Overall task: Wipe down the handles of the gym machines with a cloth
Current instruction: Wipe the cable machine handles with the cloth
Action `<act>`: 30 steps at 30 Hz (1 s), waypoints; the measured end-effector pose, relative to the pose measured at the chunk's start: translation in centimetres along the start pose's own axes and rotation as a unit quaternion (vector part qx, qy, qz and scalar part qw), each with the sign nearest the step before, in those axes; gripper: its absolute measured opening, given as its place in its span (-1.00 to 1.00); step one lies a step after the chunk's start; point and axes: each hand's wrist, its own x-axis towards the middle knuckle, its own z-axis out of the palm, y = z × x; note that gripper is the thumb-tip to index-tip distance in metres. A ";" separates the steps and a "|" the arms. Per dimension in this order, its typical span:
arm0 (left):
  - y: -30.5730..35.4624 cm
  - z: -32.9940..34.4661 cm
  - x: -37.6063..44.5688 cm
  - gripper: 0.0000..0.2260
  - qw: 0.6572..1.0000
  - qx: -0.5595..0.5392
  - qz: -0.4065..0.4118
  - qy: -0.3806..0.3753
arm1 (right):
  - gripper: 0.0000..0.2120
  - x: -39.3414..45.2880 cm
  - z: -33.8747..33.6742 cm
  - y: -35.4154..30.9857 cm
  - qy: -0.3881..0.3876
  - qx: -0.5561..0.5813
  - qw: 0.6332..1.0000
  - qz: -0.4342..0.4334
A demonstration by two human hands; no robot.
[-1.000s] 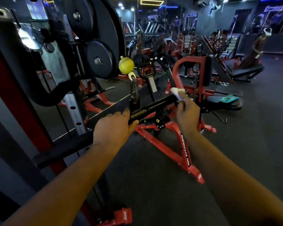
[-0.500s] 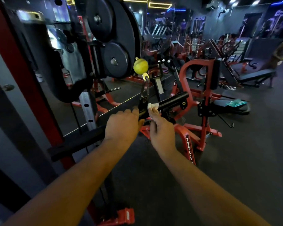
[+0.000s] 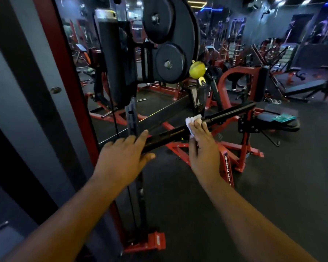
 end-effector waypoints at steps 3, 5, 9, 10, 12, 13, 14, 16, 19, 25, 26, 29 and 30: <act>-2.8 -0.3 -2.7 -0.35 1.000 -0.024 0.003 0.006 | -0.53 -0.5 0.5 -0.8 -0.013 -0.054 0.998 -0.013; -4.2 -0.1 -3.7 -0.41 0.998 -0.059 0.002 0.006 | -0.47 -0.6 0.7 -1.3 -0.023 -0.088 0.995 -0.033; -5.6 0.7 -4.7 -0.43 0.992 -0.122 0.010 0.002 | -0.43 -0.6 0.9 -2.7 -0.029 -0.161 0.985 -0.053; -5.9 0.8 -4.9 -0.43 0.991 -0.135 0.016 0.003 | -0.44 -0.6 1.1 -3.2 -0.030 -0.161 0.985 -0.047; -6.0 0.8 -5.5 -0.42 0.987 -0.156 0.025 0.007 | -0.47 -0.9 1.3 -4.4 -0.030 -0.143 0.989 -0.032; -6.0 0.8 -5.8 -0.41 0.986 -0.161 0.028 0.010 | -0.49 -1.2 1.4 -5.0 -0.030 -0.131 0.991 -0.025; -5.9 0.7 -6.1 -0.41 0.986 -0.165 0.031 0.013 | -0.51 -1.6 1.6 -5.6 -0.028 -0.119 0.992 -0.017; -5.5 0.6 -6.7 -0.40 0.986 -0.166 0.029 0.019 | -0.54 -2.5 1.9 -6.8 -0.027 -0.094 0.995 -0.001; -5.0 0.2 -7.3 -0.40 0.986 -0.165 0.023 0.027 | -0.53 -3.7 2.1 -8.3 -0.031 -0.057 0.998 0.010; -3.8 -0.4 -8.7 -0.32 0.982 -0.186 -0.003 0.042 | -0.49 -8.2 2.2 -12.8 -0.099 -0.047 0.993 -0.049; -3.7 -0.4 -8.9 -0.28 0.980 -0.195 -0.008 0.042 | -0.49 -9.0 2.2 -13.4 -0.112 -0.041 0.990 -0.073; -3.4 -0.4 -9.8 -0.20 0.976 -0.216 -0.022 0.034 | -0.51 -10.7 1.4 -14.1 -0.143 0.026 0.983 -0.110; -3.3 -0.5 -10.3 -0.20 0.975 -0.220 -0.023 0.032 | -0.51 -10.7 0.8 -14.0 -0.138 0.064 0.983 -0.101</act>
